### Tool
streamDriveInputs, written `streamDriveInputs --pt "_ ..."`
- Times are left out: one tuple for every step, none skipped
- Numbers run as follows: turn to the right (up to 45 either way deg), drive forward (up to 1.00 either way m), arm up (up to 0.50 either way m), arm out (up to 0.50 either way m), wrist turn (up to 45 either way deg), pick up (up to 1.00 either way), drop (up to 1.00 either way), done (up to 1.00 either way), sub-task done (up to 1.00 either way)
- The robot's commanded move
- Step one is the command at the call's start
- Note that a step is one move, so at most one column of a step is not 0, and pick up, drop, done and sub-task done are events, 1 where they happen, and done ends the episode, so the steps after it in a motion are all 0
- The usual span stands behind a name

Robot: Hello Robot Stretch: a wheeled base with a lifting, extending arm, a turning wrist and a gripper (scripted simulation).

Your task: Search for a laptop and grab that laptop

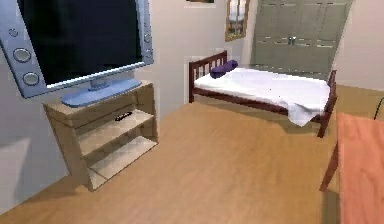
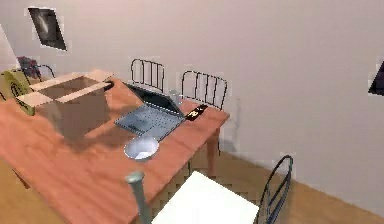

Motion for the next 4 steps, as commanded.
streamDriveInputs --pt "15.0 0.0 0.0 0.0 0.0 0.0 0.0 0.0 0.0" --pt "0.0 0.3 0.0 0.0 0.0 0.0 0.0 0.0 0.0" --pt "15.0 0.0 0.0 0.0 0.0 0.0 0.0 0.0 0.0" --pt "0.0 0.7 0.0 0.0 0.0 0.0 0.0 0.0 0.0"
